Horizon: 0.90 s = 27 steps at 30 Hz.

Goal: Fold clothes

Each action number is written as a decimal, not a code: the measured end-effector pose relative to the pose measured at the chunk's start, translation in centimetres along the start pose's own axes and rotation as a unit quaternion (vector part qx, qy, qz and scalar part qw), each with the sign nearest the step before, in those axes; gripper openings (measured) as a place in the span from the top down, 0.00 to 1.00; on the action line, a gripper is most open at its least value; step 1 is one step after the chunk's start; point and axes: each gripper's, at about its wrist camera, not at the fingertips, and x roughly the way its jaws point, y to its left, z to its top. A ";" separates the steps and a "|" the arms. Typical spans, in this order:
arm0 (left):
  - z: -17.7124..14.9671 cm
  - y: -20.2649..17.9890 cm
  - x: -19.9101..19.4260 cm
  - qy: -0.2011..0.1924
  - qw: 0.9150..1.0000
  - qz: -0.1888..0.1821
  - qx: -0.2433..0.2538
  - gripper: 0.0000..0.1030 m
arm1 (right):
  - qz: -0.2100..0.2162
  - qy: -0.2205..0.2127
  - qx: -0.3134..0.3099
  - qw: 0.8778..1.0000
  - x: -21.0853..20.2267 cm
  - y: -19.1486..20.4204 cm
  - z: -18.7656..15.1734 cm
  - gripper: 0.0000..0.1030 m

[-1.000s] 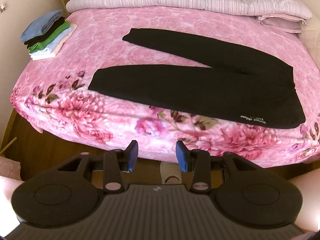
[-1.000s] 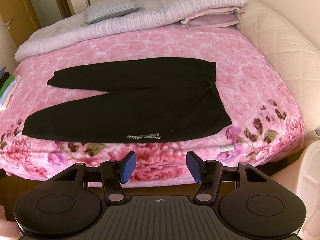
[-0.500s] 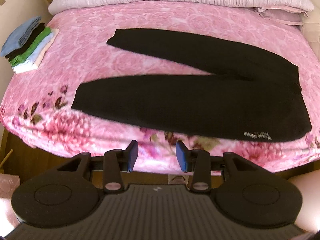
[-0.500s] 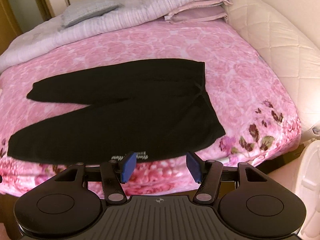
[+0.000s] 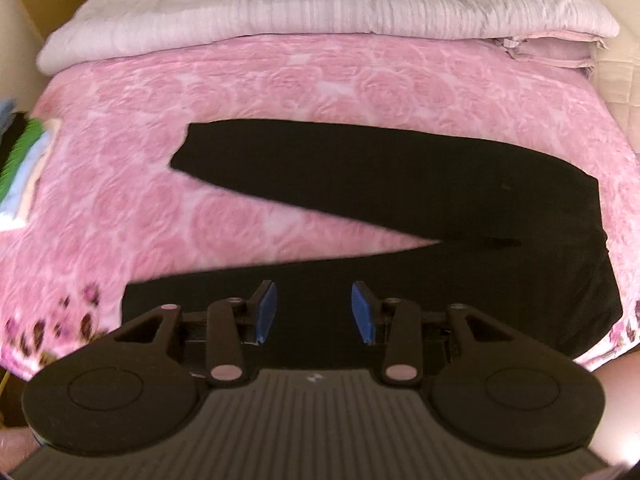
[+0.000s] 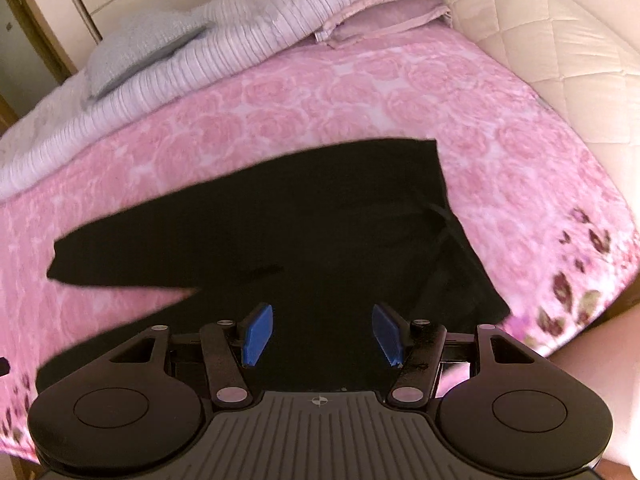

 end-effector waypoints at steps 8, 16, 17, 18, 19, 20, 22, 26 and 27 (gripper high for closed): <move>4.7 -1.9 6.2 0.018 0.998 -0.044 0.042 0.64 | -0.002 0.010 0.027 1.000 4.4 -1.1 1.9 0.42; 8.4 -4.0 13.1 0.013 0.994 -0.095 0.055 0.64 | -0.005 0.021 -0.012 1.000 10.7 -3.4 5.3 0.42; 8.9 -4.4 14.2 0.008 0.993 -0.100 0.060 0.64 | -0.002 0.022 -0.020 1.000 11.8 -4.0 6.0 0.42; 9.4 -4.8 15.3 0.003 0.993 -0.103 0.064 0.64 | 0.000 0.024 -0.029 0.999 13.0 -4.5 6.7 0.42; 9.9 -5.2 16.4 0.000 0.992 -0.105 0.069 0.64 | 0.001 0.026 -0.040 0.999 14.3 -4.9 7.4 0.42; 10.4 -5.6 17.5 -0.002 0.992 -0.107 0.073 0.64 | 0.003 0.027 -0.052 0.998 15.6 -5.3 8.1 0.42; 11.5 -6.3 20.1 -0.004 0.991 -0.111 0.080 0.64 | 0.009 0.028 -0.076 0.997 18.1 -6.1 9.5 0.42; 13.6 -7.9 24.8 -0.010 0.986 -0.118 0.113 0.64 | 0.028 0.024 -0.126 0.991 22.7 -7.3 12.0 0.42; 14.1 -8.4 25.8 -0.012 0.985 -0.119 0.127 0.64 | 0.032 0.023 -0.140 0.989 24.0 -7.4 12.8 0.42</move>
